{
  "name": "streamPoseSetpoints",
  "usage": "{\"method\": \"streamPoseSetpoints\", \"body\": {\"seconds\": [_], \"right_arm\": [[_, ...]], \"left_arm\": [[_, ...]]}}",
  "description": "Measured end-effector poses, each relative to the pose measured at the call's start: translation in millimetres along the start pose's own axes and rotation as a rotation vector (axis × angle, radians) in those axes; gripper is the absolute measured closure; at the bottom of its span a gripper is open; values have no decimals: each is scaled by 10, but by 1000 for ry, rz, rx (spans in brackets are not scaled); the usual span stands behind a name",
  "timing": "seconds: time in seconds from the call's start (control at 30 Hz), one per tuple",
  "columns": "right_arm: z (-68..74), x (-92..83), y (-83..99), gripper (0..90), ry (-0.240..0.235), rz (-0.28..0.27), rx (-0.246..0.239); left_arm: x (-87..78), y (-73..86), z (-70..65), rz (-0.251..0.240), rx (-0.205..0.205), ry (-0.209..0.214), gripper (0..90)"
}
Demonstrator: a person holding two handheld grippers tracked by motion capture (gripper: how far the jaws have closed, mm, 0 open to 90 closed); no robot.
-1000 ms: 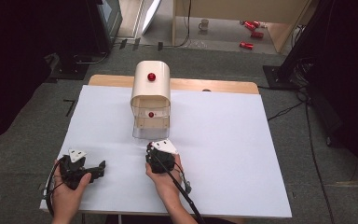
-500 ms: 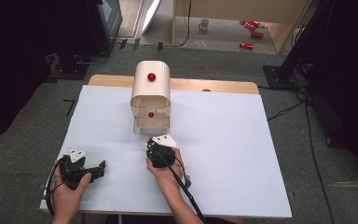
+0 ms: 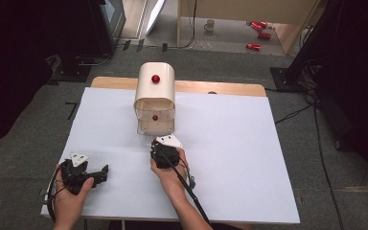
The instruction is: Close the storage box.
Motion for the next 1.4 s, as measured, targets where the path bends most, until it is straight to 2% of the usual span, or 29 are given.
{"method": "streamPoseSetpoints", "body": {"seconds": [0.67,1.4], "right_arm": [[-26,166,-114,753,20,-4,-10],[-101,304,-239,752,14,3,-28]], "left_arm": [[0,0,0,0,0,0,12],[0,0,0,0,0,0,12]]}}
Point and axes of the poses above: each handheld gripper's, and its own axes: x roughly forward along the jaws, y roughly out of its underside, z roughly to its left, the point moved 3 cm from there along x, roughly forward along the jaws, and after that the axes turned 6 degrees about x, right-handed, at the moved point
